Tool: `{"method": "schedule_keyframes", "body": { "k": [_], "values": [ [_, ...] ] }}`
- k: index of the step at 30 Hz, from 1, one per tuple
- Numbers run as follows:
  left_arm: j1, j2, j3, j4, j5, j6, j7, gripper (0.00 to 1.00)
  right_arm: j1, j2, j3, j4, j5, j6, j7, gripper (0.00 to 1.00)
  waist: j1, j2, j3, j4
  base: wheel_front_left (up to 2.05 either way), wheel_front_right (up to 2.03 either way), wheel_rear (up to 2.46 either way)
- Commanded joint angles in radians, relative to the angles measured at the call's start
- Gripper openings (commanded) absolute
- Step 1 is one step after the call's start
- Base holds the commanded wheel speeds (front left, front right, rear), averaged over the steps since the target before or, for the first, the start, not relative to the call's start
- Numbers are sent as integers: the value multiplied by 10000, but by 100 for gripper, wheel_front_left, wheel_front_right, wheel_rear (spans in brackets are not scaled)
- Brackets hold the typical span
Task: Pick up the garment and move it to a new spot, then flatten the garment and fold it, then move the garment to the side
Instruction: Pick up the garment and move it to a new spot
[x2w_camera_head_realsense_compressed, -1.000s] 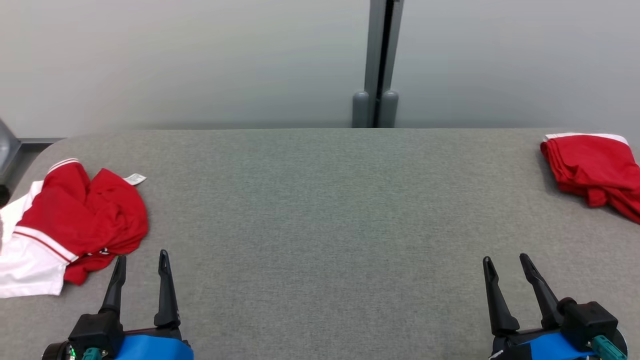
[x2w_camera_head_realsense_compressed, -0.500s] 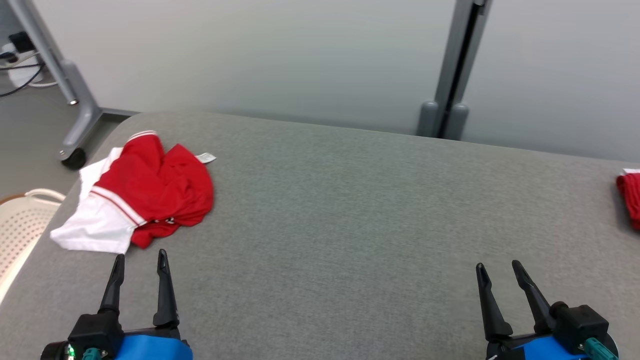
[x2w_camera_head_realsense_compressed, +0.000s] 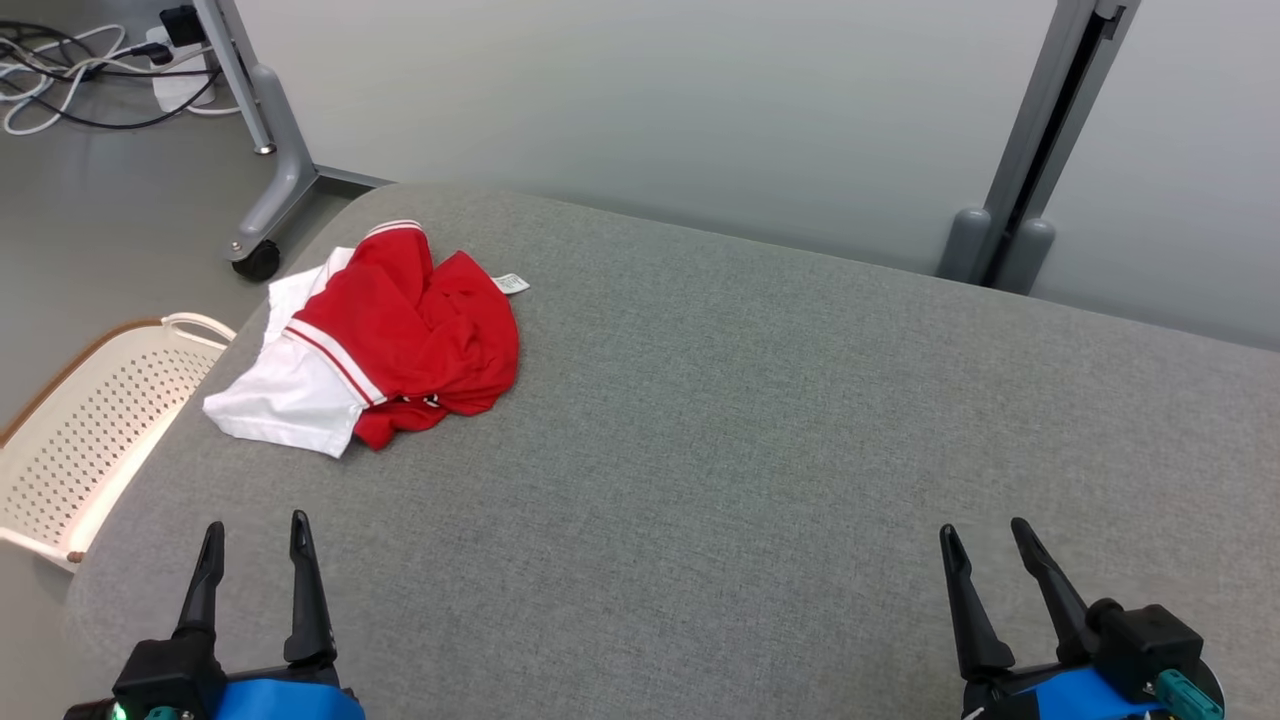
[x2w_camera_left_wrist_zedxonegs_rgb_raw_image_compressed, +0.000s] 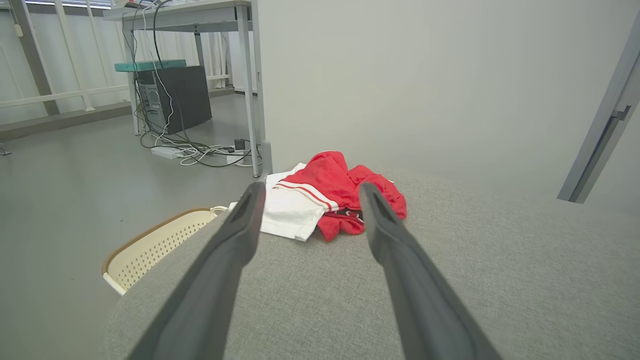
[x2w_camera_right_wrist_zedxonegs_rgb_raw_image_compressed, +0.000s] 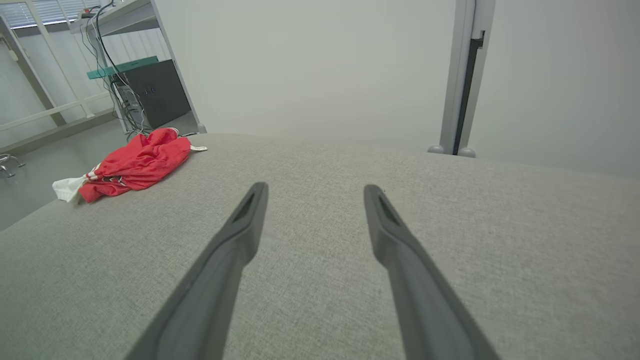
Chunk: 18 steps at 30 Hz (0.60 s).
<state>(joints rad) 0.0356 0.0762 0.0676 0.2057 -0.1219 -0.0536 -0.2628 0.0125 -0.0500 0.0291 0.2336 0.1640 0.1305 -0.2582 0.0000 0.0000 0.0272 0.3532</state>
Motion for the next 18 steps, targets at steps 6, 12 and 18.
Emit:
{"method": "schedule_keyframes", "body": {
  "k": [6,12,18],
  "values": [
    [58,67,95,16,-46,12,-28,100,-79,-12,112,79,48,5,-63,100,0,0,-2,44,0,0,0],
    [-180,118,296,101,-146,54,-28,100,-111,-12,162,9,42,5,-66,100,0,0,73,-206,0,0,0],
    [-1147,288,564,195,-323,73,-26,100,-323,-16,179,-419,-253,5,-19,100,0,0,478,-608,0,0,0]
  ]
}}
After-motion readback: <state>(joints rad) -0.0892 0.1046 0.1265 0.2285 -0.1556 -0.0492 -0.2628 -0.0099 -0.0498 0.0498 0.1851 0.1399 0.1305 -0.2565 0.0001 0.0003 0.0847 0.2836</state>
